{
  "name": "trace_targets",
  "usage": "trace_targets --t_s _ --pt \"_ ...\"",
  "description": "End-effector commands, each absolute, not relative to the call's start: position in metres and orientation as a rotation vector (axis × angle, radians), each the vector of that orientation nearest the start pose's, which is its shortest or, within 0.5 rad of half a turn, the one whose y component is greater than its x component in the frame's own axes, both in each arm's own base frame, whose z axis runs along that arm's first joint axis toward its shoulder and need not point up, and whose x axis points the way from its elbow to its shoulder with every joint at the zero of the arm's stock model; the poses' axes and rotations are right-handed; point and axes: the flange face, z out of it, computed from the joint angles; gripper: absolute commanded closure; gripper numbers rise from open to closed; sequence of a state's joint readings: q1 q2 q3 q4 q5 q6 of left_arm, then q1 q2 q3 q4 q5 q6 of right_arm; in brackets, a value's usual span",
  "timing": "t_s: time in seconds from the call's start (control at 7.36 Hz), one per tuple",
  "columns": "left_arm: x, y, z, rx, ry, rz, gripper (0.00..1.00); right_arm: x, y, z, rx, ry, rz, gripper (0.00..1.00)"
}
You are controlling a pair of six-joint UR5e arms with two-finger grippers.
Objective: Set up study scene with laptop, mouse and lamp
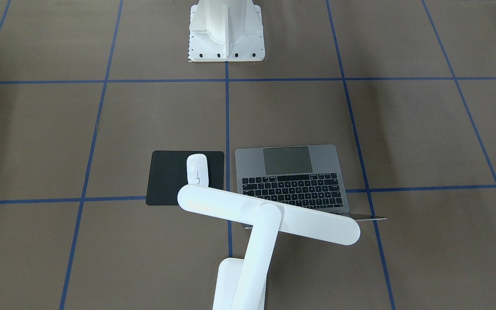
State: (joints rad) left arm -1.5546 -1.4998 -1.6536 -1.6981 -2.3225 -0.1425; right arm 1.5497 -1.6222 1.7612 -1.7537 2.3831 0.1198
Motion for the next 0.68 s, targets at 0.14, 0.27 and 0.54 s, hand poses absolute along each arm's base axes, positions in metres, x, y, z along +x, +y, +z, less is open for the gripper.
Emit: trace_targets --t_s 0.14,0.27,0.54 --pt "-0.0572 -0.4721 0.6397 0.072 0.76 -0.069 0.01 0.0538 -0.4597 0.6084 -0.103 -0.81 0.119 0.0" --pt "-0.0572 -0.4721 0.6397 0.072 0.76 -0.069 0.01 0.0537 -0.4549 0.6101 -0.102 -0.822 0.119 0.0" --pt "-0.0572 -0.472 0.6405 0.07 0.76 -0.071 0.01 0.0551 -0.4543 0.6098 -0.099 -0.823 0.122 0.0"
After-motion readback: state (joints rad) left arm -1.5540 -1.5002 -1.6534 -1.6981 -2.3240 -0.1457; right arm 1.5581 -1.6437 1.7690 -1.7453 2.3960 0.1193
